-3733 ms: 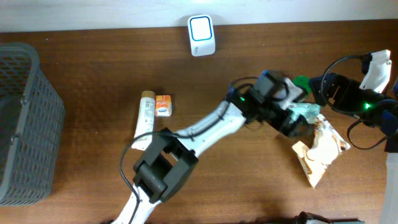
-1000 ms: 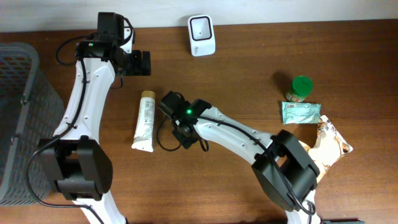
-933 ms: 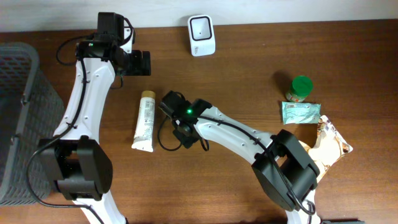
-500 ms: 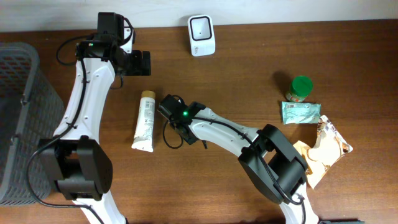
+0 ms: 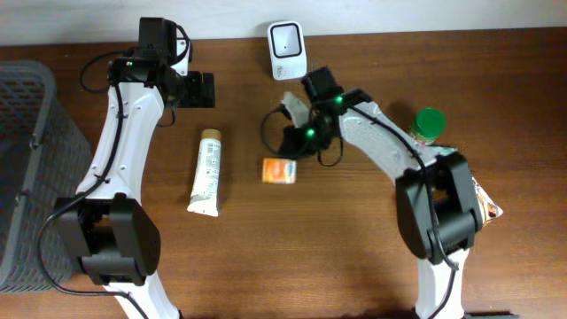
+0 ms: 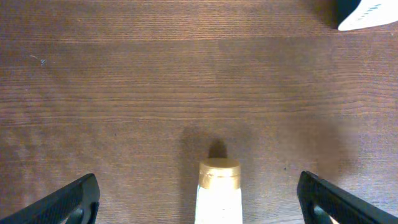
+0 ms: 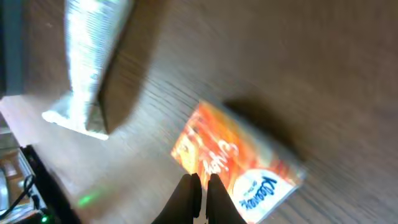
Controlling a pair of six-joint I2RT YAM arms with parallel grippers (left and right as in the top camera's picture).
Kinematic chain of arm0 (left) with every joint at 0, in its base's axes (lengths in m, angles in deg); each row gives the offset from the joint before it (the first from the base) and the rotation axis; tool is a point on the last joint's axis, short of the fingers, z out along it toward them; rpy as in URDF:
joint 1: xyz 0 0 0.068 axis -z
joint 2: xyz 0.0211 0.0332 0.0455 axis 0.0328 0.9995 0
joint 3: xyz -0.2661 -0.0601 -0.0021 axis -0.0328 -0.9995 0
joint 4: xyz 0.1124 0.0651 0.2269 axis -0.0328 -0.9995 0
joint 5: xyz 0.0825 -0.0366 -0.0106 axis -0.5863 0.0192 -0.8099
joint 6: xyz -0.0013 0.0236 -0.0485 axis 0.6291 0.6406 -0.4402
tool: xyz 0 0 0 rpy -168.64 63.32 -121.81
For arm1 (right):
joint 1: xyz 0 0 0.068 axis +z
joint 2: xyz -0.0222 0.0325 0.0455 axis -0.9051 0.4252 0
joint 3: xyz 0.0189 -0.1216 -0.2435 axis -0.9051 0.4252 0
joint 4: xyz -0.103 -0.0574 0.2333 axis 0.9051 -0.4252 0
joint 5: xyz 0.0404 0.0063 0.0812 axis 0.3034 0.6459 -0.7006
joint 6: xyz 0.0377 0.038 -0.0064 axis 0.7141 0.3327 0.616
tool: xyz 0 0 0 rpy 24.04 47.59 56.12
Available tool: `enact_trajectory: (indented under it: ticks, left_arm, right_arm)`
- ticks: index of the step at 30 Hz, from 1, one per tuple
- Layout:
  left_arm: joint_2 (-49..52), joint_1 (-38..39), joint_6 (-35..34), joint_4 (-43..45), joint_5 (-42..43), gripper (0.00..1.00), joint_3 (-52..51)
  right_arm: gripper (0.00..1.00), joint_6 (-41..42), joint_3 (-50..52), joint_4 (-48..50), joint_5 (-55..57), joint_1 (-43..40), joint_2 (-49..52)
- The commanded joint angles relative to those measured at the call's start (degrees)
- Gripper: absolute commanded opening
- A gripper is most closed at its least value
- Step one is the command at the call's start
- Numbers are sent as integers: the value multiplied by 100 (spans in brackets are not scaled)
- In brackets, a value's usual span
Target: Scan the item barcode
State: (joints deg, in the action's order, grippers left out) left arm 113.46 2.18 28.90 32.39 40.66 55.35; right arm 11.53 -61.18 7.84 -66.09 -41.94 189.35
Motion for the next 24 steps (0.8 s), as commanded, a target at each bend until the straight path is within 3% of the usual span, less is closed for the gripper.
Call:
enact_trajectory:
  ticks: [1,4,6,7,9,11,13,17,23,24]
  left_arm:
    - [33,-11,109,-7,-17,99,-17]
    - [33,-11,109,-7,-17,99,-17]
    - [33,-11,109,-7,-17,99,-17]
    - [33,-11,109,-7,-17,99,-17]
    - [33,-11,109,-7,-17,99,-17]
    - [33,-11,109,-7,-17,99,-17]
    - [33,-11,109,-7,-17,99,-17]
    - [33,-11,109,-7,-17,99,-17]
    - [33,-11,109,-7,-17,99,-17]
    - [33,-11,109,-7,-17,99,-17]
  right_arm:
    - [15,63,87,13,186,-157,190]
    - [43,-723,-267,-223,354,-120,133]
    - [54,-903,-446,-254,920,-105,133]
    - [55,-1054,-452,-197,1204,-116,133]
    - [53,-1545,-452,-74,1427,-120,186]
    - [42,-1547,-450,216,1419,-81,348]
    - [38,-1550,-452,232,1329,15,463]
    - [35,-1825,-669,-136,1661,557,306]
    - [13,-1825,-1185,-955,2046,942,186]
    - [4,-1823,-1154,-1064,2037,1010,195]
